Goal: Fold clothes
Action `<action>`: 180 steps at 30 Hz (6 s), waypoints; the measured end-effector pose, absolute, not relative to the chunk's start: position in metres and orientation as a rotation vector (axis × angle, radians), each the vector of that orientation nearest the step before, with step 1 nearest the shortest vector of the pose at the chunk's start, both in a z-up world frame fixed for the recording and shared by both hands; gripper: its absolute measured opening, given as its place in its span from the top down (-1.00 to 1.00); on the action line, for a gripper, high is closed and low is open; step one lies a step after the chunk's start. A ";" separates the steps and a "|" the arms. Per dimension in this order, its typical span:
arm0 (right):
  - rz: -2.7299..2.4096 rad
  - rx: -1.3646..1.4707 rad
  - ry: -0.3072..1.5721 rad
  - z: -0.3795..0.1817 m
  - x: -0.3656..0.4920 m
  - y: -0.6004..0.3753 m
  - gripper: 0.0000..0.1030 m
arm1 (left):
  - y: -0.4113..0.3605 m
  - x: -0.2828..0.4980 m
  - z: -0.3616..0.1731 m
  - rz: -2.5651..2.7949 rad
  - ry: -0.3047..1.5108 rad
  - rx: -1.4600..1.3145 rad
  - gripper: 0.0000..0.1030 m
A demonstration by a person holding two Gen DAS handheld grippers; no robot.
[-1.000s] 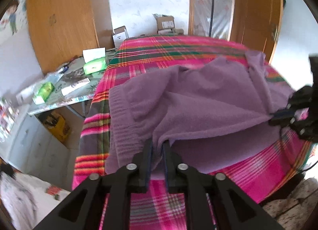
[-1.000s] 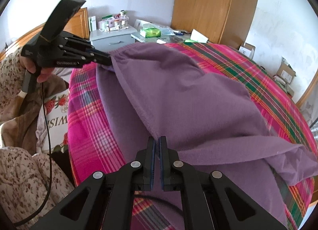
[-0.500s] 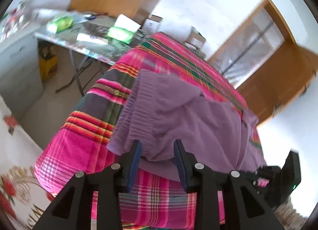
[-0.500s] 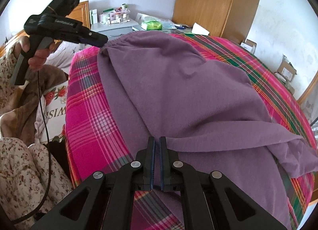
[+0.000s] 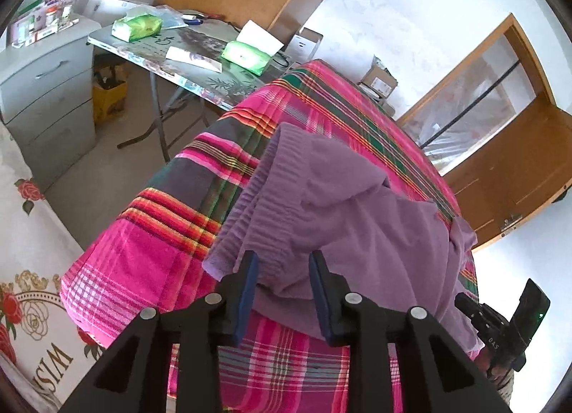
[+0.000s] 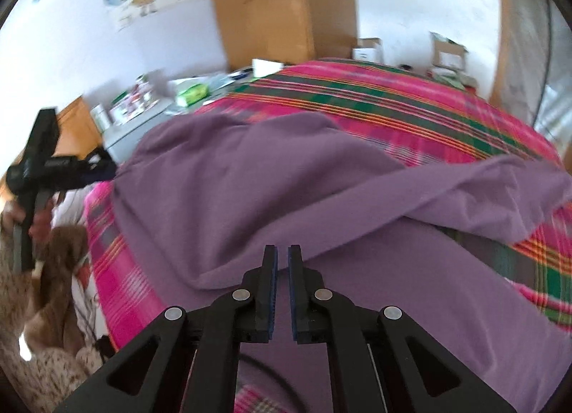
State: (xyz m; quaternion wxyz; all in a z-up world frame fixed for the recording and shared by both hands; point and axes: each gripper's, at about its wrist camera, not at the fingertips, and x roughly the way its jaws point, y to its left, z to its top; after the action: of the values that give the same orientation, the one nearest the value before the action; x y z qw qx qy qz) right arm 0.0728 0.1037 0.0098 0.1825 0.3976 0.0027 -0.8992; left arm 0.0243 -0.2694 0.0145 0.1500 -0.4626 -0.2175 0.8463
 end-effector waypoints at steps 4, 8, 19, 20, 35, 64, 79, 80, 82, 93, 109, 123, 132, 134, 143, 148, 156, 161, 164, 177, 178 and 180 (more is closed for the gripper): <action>-2.520 1.121 -0.199 0.011 0.064 0.116 0.35 | -0.270 0.026 0.013 2.454 -0.632 -1.321 0.53; -2.546 1.147 -0.246 0.010 0.055 0.116 0.28 | -0.269 0.027 0.013 2.460 -0.630 -1.320 0.54; -2.520 1.212 -0.599 -0.010 0.042 0.140 0.28 | -0.270 0.023 0.011 2.438 -0.689 -1.341 0.49; -2.510 1.214 -0.621 -0.011 0.041 0.141 0.28 | -0.270 0.022 0.010 2.434 -0.702 -1.342 0.48; -2.587 1.093 -0.549 0.010 0.056 0.130 0.91 | -0.278 0.022 0.011 2.511 -0.730 -1.332 0.99; -2.646 1.138 -0.467 0.001 0.091 0.126 0.91 | -0.261 0.030 0.001 2.295 -0.943 -1.449 0.38; -2.651 1.107 -0.474 0.006 0.095 0.126 0.91 | -0.272 0.025 0.000 2.340 -1.116 -1.407 0.89; -2.653 1.102 -0.474 0.007 0.095 0.126 0.91 | -0.273 0.026 0.002 2.354 -1.113 -1.389 0.91; -2.652 1.090 -0.477 0.010 0.097 0.127 0.91 | -0.275 0.027 0.006 2.371 -1.117 -1.359 0.92; -2.604 1.140 -0.481 0.001 0.106 0.128 0.91 | -0.282 0.032 -0.004 2.430 -1.046 -1.422 0.92; -2.598 1.243 -0.354 -0.015 0.106 0.122 0.86 | -0.277 0.054 0.022 2.618 -0.915 -1.376 0.72; -2.719 1.179 -0.411 0.011 0.151 0.164 0.83 | -0.200 0.069 0.055 2.506 -0.607 -1.220 0.53; -2.955 1.131 -0.391 0.044 0.207 0.227 0.74 | -0.102 0.083 0.052 2.286 -0.286 -1.194 0.50; -2.984 1.154 -0.401 0.041 0.210 0.238 0.73 | -0.080 0.088 0.052 2.249 -0.207 -1.181 0.44; -3.114 1.261 -0.446 0.025 0.220 0.289 0.51 | -0.013 0.114 0.043 2.124 0.057 -1.149 0.42; -3.135 1.283 -0.495 0.014 0.205 0.306 0.51 | 0.005 0.126 0.036 2.119 0.179 -1.143 0.41; -3.054 1.236 -0.558 0.002 0.131 0.304 0.49 | 0.012 0.126 0.032 2.080 0.194 -1.113 0.41; -3.014 1.192 -0.533 0.011 0.094 0.295 0.47 | 0.019 0.125 0.032 2.071 0.204 -1.090 0.41; -2.991 1.164 -0.543 0.016 0.070 0.291 0.46 | 0.024 0.122 0.028 2.059 0.211 -1.102 0.41; -2.951 1.153 -0.609 0.022 -0.019 0.285 0.46 | 0.037 0.112 0.014 2.017 0.230 -1.144 0.41; -2.952 1.157 -0.587 0.023 -0.025 0.283 0.46 | 0.037 0.111 0.014 2.013 0.224 -1.144 0.41; -2.952 1.174 -0.545 0.023 -0.037 0.279 0.46 | 0.036 0.108 0.013 2.006 0.203 -1.147 0.41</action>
State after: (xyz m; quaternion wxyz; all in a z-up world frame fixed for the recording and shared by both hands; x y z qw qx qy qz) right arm -0.0367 0.2794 0.0233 -0.0410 0.3640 -0.1689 -0.9150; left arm 0.1083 0.0359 0.0129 0.3996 -0.4535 0.0801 0.7926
